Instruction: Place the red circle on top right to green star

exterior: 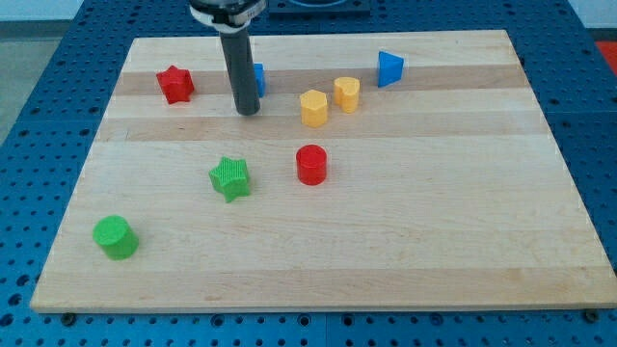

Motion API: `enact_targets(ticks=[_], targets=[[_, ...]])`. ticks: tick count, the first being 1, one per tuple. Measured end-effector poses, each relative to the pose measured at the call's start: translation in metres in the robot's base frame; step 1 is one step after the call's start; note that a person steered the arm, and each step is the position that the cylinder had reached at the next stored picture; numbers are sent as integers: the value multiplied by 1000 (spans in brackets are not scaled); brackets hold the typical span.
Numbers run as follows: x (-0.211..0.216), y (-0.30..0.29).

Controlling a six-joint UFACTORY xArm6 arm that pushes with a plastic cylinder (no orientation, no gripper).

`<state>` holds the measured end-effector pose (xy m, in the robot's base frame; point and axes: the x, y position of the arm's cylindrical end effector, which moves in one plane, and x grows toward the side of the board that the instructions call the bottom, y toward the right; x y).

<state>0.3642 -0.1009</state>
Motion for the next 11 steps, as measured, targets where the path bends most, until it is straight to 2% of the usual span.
enact_targets(ticks=[1,2,3,4,11], targets=[[31,35],[39,109],[70,164],[104,139],[105,58]])
